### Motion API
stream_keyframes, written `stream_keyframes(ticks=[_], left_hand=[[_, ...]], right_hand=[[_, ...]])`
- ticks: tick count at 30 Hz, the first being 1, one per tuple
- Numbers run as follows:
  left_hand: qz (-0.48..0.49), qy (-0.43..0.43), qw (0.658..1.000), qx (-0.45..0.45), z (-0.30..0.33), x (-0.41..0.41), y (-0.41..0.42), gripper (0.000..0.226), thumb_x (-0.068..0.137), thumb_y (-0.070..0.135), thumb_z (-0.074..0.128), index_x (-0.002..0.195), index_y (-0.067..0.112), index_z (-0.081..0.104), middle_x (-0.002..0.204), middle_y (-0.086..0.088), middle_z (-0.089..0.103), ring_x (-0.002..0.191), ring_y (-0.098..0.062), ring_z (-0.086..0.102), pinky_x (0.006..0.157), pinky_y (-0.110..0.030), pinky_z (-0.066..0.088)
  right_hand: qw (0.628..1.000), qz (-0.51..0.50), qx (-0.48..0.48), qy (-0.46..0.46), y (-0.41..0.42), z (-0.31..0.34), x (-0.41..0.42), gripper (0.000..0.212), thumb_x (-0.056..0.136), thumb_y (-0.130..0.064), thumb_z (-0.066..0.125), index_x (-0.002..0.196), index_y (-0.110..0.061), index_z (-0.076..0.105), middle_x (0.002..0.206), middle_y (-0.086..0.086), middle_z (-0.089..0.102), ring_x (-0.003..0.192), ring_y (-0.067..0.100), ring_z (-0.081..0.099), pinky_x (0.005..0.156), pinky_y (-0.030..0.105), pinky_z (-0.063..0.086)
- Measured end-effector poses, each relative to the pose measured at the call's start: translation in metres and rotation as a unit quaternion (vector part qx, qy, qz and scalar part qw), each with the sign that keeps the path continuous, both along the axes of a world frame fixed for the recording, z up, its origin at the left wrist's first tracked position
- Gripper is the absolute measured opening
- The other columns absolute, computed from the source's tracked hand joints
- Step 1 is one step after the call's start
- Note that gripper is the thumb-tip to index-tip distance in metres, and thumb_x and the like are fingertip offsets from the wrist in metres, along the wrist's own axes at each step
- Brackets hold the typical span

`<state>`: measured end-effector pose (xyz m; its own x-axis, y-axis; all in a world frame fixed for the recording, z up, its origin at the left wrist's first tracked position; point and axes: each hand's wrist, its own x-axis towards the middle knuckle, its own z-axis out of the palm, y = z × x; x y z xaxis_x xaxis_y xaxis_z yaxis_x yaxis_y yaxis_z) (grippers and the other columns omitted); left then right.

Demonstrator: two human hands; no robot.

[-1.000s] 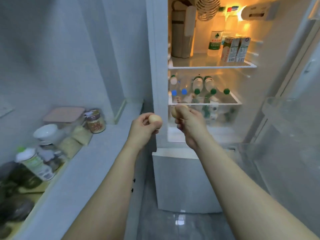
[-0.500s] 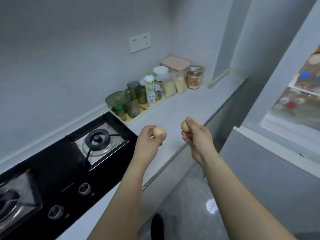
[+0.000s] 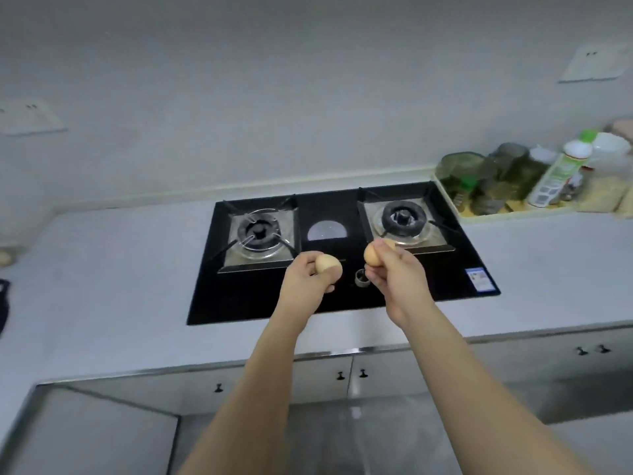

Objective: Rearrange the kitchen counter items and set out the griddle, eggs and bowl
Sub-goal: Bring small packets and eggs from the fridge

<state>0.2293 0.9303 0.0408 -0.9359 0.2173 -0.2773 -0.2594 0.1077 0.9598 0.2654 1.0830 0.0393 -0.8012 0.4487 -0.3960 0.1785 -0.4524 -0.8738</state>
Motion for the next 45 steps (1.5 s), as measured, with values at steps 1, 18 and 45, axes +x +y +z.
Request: stream_keyframes(ticks=[1, 18, 45], left_hand=[[0.013, 0.001, 1.0, -0.001, 0.002, -0.002, -0.025, 0.026, 0.084, 0.01, 0.072, 0.104, 0.021, 0.059, 0.1, -0.002, 0.068, 0.087, -0.015, 0.069, 0.081, -0.03, 0.059], [0.264, 0.008, 0.964, -0.041, 0.008, -0.002, -0.44, 0.03, 0.082, 0.02, 0.071, 0.109, 0.021, 0.058, 0.104, -0.002, 0.07, 0.073, -0.01, 0.07, 0.089, -0.04, 0.057], [0.4, -0.022, 0.915, -0.045, 0.006, -0.123, -0.623, 0.018, 0.085, 0.02, 0.066, 0.101, 0.026, 0.062, 0.095, -0.003, 0.071, 0.09, -0.021, 0.069, 0.082, -0.036, 0.059]], right_hand=[[1.0, 0.018, -0.006, 0.0, -0.024, 0.001, -0.008, 0.037, 0.089, -0.035, 0.067, 0.115, -0.01, 0.061, 0.104, 0.01, 0.066, 0.086, 0.015, 0.063, 0.077, 0.025, 0.055], [0.958, 0.283, 0.002, 0.044, -0.432, 0.016, -0.068, 0.016, 0.091, -0.026, 0.064, 0.082, -0.013, 0.062, 0.078, 0.003, 0.056, 0.073, 0.019, 0.046, 0.072, 0.029, 0.047], [0.899, 0.436, 0.031, 0.015, -0.636, 0.0, -0.256, 0.022, 0.089, -0.027, 0.065, 0.075, -0.013, 0.055, 0.077, 0.003, 0.056, 0.071, 0.017, 0.048, 0.077, 0.03, 0.05]])
